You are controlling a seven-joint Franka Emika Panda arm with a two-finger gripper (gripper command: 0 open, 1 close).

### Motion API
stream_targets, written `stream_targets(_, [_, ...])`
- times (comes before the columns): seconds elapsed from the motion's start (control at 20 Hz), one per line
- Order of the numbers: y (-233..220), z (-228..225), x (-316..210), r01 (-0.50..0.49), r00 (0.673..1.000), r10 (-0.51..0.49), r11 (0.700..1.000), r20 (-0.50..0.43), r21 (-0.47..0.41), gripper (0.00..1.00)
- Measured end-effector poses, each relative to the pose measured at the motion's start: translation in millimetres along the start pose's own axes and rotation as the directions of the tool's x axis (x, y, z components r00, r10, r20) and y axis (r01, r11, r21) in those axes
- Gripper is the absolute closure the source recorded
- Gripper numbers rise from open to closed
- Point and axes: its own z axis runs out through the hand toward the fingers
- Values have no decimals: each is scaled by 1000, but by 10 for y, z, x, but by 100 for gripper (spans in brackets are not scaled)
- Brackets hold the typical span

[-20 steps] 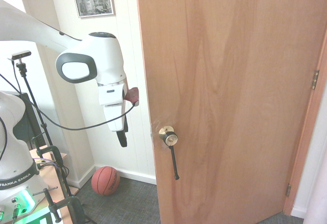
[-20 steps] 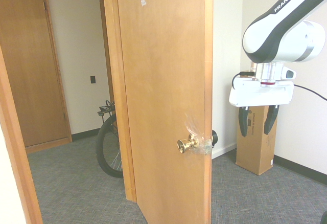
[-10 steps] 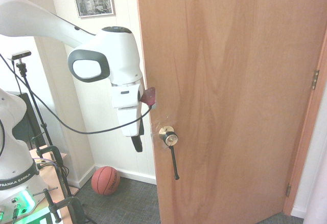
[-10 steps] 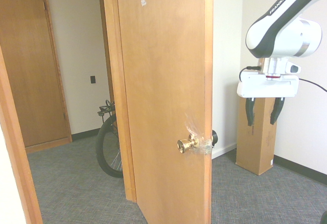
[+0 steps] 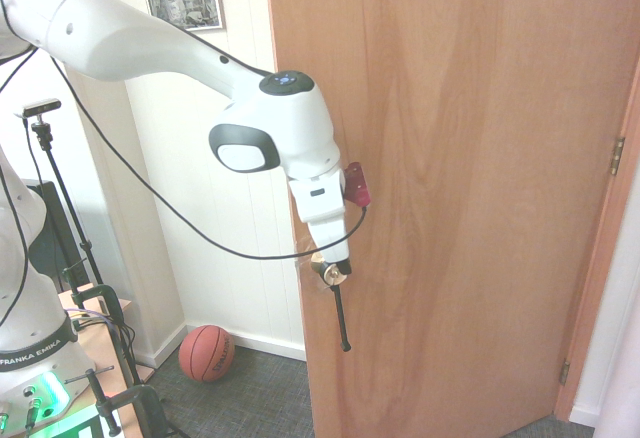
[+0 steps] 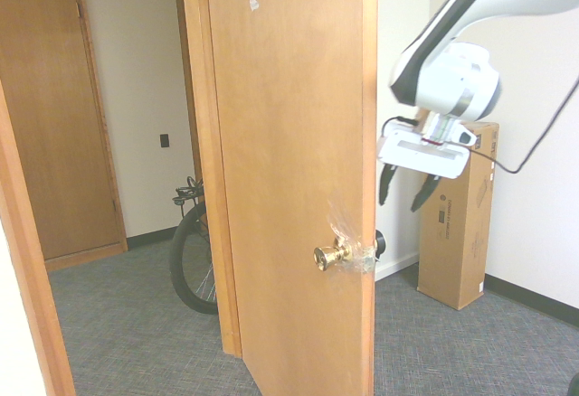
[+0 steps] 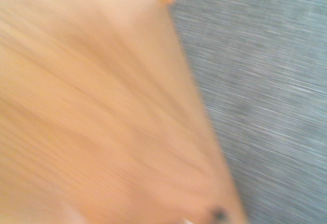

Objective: Close the door

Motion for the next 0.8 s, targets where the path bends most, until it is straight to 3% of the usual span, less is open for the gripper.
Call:
stream_targets(0.45, [-908, 210, -1068, 189, 980, -193, 979, 54, 71, 0])
stream_targets(0.8, [-1890, 530, -2844, 354, 930, -361, 931, 74, 89, 0])
